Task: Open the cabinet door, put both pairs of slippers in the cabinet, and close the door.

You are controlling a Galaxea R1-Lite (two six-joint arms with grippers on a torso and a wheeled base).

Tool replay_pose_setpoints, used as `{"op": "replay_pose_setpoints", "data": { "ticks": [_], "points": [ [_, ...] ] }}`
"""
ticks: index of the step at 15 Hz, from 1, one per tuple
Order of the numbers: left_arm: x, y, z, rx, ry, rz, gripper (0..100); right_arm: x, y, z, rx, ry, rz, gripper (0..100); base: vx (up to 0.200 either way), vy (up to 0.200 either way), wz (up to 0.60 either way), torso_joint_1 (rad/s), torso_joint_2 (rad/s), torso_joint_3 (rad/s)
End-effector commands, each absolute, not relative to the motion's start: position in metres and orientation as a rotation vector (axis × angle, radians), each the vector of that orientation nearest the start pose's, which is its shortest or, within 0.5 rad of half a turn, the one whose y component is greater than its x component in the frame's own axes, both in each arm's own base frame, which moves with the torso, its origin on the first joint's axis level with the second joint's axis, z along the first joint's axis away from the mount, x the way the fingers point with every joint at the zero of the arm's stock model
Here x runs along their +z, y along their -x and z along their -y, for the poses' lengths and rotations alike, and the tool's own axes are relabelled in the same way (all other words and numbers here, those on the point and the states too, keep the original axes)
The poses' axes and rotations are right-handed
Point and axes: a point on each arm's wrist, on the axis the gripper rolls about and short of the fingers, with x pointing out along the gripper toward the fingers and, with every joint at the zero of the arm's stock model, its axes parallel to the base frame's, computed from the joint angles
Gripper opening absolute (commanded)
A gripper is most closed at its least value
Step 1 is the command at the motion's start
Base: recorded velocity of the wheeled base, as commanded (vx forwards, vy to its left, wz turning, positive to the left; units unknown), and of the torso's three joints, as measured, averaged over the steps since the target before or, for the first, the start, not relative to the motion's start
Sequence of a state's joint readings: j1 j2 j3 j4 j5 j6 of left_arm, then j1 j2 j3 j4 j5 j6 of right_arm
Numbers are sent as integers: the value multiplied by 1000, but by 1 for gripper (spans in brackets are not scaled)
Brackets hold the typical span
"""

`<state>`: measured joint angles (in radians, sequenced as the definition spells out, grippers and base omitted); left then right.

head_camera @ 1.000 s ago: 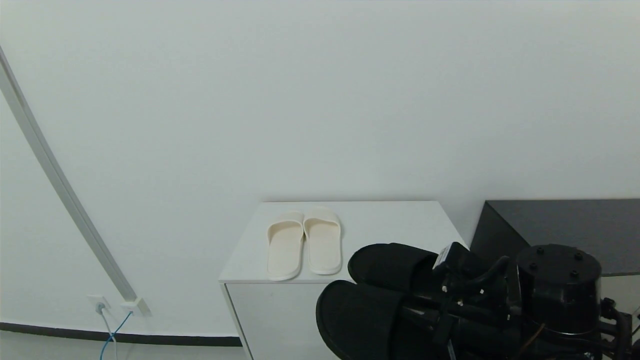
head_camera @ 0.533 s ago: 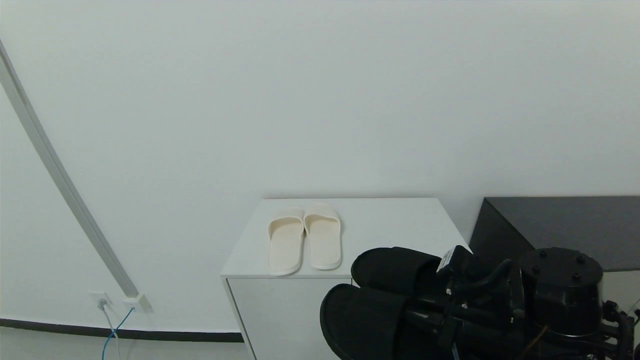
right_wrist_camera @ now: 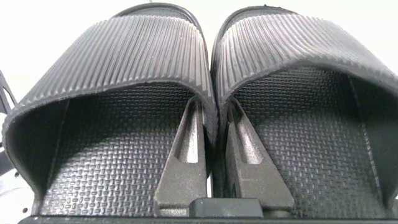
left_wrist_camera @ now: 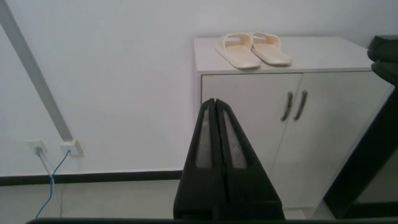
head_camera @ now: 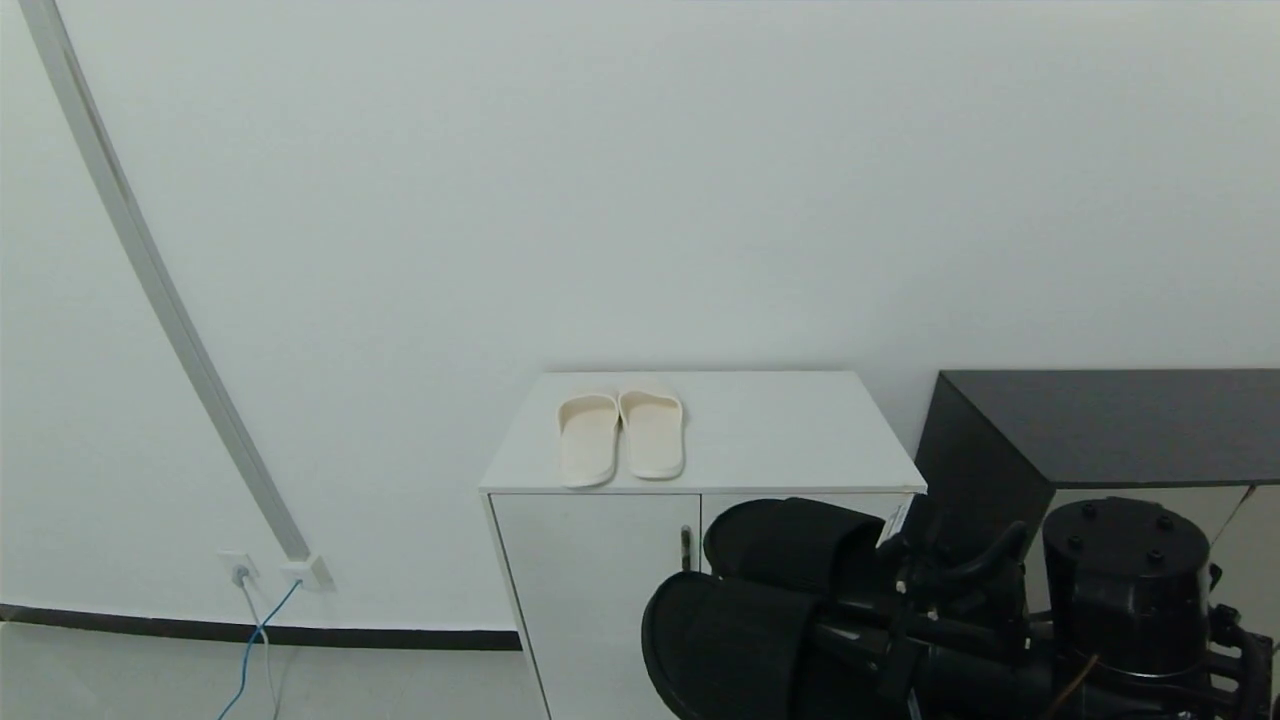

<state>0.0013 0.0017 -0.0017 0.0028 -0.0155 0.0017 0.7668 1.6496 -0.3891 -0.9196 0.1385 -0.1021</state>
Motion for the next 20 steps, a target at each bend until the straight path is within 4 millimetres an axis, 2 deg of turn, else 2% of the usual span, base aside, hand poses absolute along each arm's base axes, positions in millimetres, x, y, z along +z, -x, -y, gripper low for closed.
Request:
{"op": "replay_pose_setpoints", "data": {
  "ticks": [1,10,11,15,20],
  "points": [
    [76,23,0,-14,-2,-3,0,120,-176,-172,907,204,-294,0,0,0,0,0,0,0],
    [76,23,0,-17,-3,-3,0,114,-177,-169,897,210,-322,0,0,0,0,0,0,0],
    [76,23,0,-17,-3,-3,100,114,-177,-169,897,210,-322,0,0,0,0,0,0,0],
    [76,23,0,-17,-3,-3,100,113,-177,-168,897,213,-325,0,0,0,0,-15,32,18],
    [76,23,0,-15,-2,-3,100,113,-177,-168,899,214,-324,0,0,0,0,-145,330,171]
  ]
}}
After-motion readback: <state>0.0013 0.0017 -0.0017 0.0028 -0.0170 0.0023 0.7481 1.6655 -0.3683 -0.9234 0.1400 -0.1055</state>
